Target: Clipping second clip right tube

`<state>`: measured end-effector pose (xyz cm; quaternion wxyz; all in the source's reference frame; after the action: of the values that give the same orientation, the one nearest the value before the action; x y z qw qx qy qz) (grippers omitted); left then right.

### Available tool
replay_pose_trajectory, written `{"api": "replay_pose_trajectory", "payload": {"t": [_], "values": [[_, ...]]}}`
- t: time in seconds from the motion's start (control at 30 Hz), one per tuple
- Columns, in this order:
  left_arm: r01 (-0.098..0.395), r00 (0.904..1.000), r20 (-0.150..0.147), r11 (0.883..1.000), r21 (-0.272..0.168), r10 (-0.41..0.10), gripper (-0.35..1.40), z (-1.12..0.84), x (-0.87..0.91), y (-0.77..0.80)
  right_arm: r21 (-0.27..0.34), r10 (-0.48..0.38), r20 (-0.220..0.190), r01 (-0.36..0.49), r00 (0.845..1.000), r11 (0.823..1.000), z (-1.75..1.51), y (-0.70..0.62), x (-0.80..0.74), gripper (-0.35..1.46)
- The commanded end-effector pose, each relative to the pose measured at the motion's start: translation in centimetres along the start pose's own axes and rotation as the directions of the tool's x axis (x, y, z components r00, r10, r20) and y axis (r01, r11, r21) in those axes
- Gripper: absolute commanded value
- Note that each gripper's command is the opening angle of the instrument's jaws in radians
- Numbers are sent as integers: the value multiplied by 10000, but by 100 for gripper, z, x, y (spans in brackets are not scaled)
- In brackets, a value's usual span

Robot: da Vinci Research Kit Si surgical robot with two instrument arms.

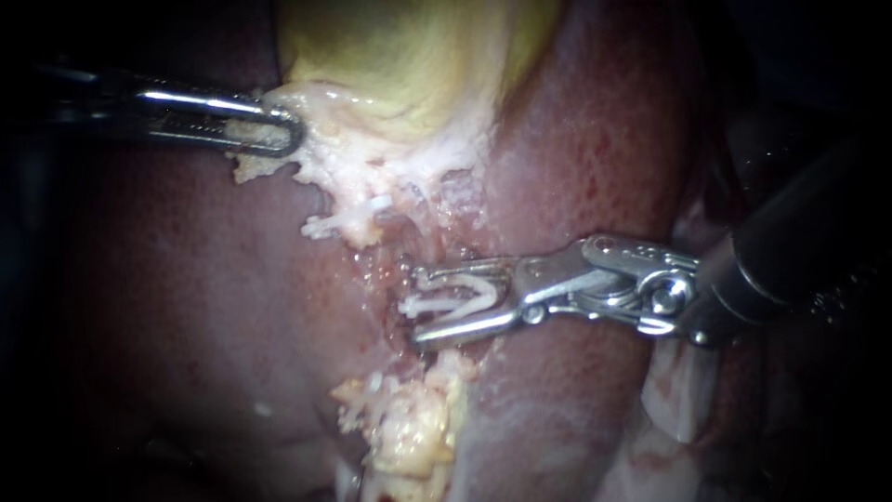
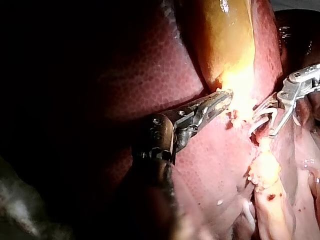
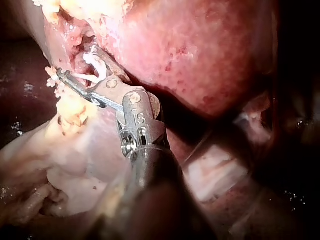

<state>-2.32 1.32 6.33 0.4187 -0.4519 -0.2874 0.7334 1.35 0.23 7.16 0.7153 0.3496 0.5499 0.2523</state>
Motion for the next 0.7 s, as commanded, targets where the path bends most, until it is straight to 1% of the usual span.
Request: {"api": "replay_pose_trajectory", "payload": {"t": [0.03, 0.2, 0.3, 0.53, 0.7], "values": [[-2, 10000, 1, 10000, -2, 2, -35, -1, 0, 0, 19, 11, -2, -11, 10000, 10000, -3, -1, 1, 48], [-2, 10000, 1, 10000, -2, 2, -35, -1, 0, 0, 70, 82, 20, -82, 10000, 9999, -20, -6, 10, 48], [-2, 10000, 1, 10000, -2, 2, -35, -1, 0, 0, 90, 105, 19, -106, 9999, 9999, -27, -8, 12, 48], [0, 10000, 0, 10000, 0, 0, -35, -1, 0, 1, 72, 97, 136, -98, 9999, 9999, -33, -9, 12, 47], [0, 10000, 0, 10000, 1, 0, -35, -1, 0, 1, 40, 90, 189, -90, 9998, 10000, -33, -7, 11, 47]]}}
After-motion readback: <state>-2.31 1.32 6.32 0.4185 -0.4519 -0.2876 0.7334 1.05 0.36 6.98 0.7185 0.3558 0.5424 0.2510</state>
